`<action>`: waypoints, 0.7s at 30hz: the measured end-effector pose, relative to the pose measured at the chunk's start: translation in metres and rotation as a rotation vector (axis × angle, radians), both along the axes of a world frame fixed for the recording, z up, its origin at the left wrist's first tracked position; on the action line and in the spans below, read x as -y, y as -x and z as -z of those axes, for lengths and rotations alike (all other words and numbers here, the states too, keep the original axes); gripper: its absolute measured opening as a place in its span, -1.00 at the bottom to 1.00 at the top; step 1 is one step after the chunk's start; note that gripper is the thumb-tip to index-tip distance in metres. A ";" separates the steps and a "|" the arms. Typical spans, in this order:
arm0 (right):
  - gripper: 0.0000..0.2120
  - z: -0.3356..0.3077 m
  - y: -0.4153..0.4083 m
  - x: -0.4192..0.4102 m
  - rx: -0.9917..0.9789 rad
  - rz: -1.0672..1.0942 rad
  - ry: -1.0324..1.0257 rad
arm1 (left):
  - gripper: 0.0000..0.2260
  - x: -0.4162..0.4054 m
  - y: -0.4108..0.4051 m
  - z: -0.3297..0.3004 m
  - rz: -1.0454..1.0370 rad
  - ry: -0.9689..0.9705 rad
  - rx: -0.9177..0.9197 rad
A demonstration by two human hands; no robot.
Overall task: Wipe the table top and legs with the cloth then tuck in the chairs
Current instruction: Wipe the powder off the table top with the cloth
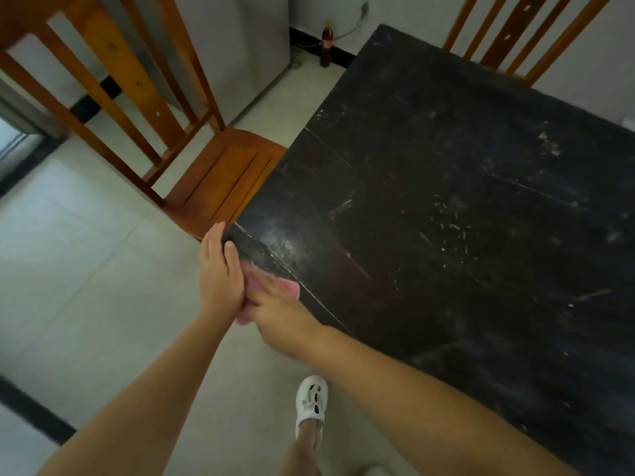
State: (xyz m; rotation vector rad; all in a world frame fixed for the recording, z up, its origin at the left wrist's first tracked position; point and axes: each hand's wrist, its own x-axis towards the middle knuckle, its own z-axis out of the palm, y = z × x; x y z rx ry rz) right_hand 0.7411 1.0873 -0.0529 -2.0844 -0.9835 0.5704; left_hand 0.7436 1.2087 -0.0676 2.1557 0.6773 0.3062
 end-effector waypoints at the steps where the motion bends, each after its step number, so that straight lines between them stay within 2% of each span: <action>1: -0.55 -0.009 -0.008 0.003 0.033 -0.026 -0.015 | -0.65 -0.002 -0.001 -0.001 0.002 0.007 0.008; 3: -0.60 -0.021 -0.050 0.023 0.088 0.117 0.022 | -0.65 -0.003 -0.002 -0.002 -0.007 0.039 0.000; 5: -0.61 -0.017 -0.113 0.058 0.185 0.376 0.054 | -0.66 -0.002 -0.004 -0.003 -0.021 0.059 0.005; 6: -0.59 -0.012 -0.142 0.074 0.222 0.491 0.132 | -0.66 -0.001 -0.005 -0.004 -0.025 0.058 0.015; 8: -0.49 0.002 -0.170 0.084 0.187 0.568 0.423 | -0.67 0.000 -0.007 -0.003 -0.032 0.073 0.026; 10: -0.41 0.012 -0.145 0.060 0.280 0.445 0.460 | -0.67 0.001 -0.009 -0.001 -0.030 0.097 0.013; 13: -0.40 0.011 -0.073 0.023 0.278 -0.010 0.221 | -0.68 0.002 -0.014 0.003 -0.025 0.043 -0.012; 15: -0.48 0.001 -0.059 0.028 0.183 -0.163 0.089 | -0.64 0.006 -0.022 0.001 -0.024 -0.010 -0.007; 17: -0.52 -0.011 -0.094 0.055 0.063 -0.015 0.054 | -0.64 0.013 -0.033 -0.002 0.003 -0.076 -0.050; 19: -0.54 -0.020 -0.153 0.094 0.014 0.298 -0.019 | -0.68 0.023 -0.046 -0.002 0.043 -0.190 -0.127; 21: -0.53 -0.023 -0.223 0.139 0.063 0.609 0.025 | -0.67 0.029 -0.061 0.000 0.047 -0.293 -0.187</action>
